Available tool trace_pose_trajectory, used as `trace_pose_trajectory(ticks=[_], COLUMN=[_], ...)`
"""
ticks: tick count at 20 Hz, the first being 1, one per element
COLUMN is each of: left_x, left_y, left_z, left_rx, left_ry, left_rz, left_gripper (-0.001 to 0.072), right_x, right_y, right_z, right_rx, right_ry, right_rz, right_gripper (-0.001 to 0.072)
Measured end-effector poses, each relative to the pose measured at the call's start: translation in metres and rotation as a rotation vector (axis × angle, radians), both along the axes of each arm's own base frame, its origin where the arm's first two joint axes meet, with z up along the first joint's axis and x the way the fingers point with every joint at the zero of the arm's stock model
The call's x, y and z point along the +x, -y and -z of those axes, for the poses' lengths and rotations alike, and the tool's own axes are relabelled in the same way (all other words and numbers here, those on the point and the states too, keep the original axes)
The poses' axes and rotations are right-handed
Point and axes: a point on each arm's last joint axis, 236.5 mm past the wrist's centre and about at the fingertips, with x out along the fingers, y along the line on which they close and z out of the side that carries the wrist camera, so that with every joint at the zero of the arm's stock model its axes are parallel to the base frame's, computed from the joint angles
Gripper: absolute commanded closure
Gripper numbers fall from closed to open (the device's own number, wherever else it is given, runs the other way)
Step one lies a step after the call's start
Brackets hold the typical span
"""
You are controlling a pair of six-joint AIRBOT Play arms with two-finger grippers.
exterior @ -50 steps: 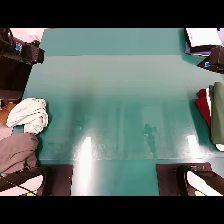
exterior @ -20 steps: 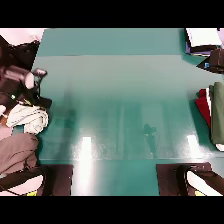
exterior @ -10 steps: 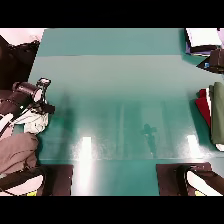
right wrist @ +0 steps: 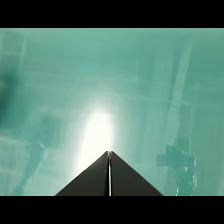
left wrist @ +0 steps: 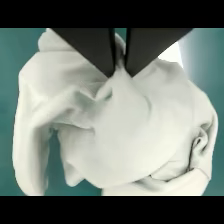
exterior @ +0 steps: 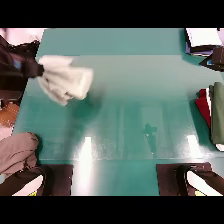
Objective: Fold the shirts.
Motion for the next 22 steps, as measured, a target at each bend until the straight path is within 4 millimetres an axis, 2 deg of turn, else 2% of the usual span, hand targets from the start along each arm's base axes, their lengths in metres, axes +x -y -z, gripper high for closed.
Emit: trace_pose_trajectory(ticks=[2,4,6,8,9,11,14,15,16,17,19,21,22], left_x=[-0.016,-0.03,-0.033,-0.031,-0.03,-0.026,-0.02,-0.018,-0.016,-0.014,-0.011,-0.007,-0.006], left_y=[0.035,0.058,0.073,0.097,0.115,0.156,0.214,0.229,0.239,0.244,0.241,0.224,0.21], left_z=[-0.059,-0.098,-0.111,-0.105,-0.096,-0.064,0.006,0.034,0.059,0.076,0.105,0.118,0.124], left_rx=[-0.122,-0.208,-0.262,-0.297,-0.31,-0.302,-0.235,-0.207,-0.182,-0.169,-0.139,-0.125,-0.113], left_ry=[0.113,0.191,0.207,0.174,0.139,0.056,-0.094,-0.149,-0.2,-0.237,-0.322,-0.388,-0.432], left_rz=[0.124,0.213,0.269,0.338,0.387,0.488,0.604,0.627,0.644,0.649,0.634,0.602,0.582], left_gripper=[0.068,0.068,0.068,0.0679,0.0679,0.0679,0.0677,0.0574,0.0305,0.0173,0.0176,0.0177,0.0202], right_x=[0.001,0.002,0.002,0.003,0.003,0.004,0.004,0.004,0.004,0.003,0.002,0.001,0.001], right_y=[0.001,0.001,0.002,0.002,0.002,0.002,0.002,0.002,0.002,0.002,0.002,0.002,0.002], right_z=[-0.001,-0.001,-0.002,-0.003,-0.003,-0.003,-0.003,-0.003,-0.003,-0.003,-0.001,-0.001,0.0], right_rx=[0.002,0.003,0.003,0.004,0.004,0.004,0.004,0.005,0.005,0.004,0.003,0.002,0.002], right_ry=[0.004,0.008,0.011,0.015,0.016,0.019,0.019,0.019,0.019,0.016,0.008,0.005,0.001], right_rz=[0.004,0.006,0.008,0.009,0.01,0.01,0.011,0.011,0.011,0.01,0.008,0.007,0.007], right_gripper=[0.0695,0.0695,0.0694,0.0694,0.0695,0.0695,0.0695,0.0695,0.0695,0.0694,0.0695,0.0694,0.0695])
